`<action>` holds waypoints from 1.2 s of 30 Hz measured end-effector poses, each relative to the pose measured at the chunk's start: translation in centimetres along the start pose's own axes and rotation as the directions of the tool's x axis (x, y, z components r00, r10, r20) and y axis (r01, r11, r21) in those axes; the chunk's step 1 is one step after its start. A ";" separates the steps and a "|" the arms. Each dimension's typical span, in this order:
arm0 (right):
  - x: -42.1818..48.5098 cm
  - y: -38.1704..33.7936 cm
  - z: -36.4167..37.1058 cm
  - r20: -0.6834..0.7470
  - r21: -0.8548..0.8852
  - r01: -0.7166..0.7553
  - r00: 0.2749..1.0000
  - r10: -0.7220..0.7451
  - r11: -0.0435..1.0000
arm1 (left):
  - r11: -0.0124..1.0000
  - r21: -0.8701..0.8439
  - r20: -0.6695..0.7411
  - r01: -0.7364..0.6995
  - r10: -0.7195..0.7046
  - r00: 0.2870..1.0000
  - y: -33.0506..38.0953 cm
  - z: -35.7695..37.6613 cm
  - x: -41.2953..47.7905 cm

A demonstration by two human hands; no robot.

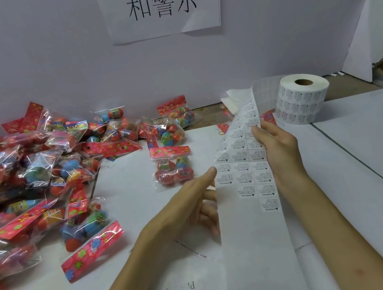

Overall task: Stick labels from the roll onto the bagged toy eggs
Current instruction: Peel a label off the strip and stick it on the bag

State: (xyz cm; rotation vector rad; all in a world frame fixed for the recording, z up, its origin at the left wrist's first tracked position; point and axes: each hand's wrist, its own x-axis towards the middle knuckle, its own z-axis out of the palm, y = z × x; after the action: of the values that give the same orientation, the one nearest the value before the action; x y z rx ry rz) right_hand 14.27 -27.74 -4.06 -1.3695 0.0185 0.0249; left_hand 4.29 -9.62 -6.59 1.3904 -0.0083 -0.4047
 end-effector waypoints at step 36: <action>-1.5 0.8 1.0 0.553 -0.473 0.685 0.720 -0.419 0.554 | 0.912 0.177 -0.312 -0.369 0.408 0.858 -1.9 -0.6 1.7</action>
State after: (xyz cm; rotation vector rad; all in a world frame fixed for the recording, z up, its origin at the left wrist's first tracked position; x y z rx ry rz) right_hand 12.70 -26.59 -4.61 -2.0076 -0.8607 -0.2815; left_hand 5.51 -9.75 -8.92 1.5117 -0.0268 0.1851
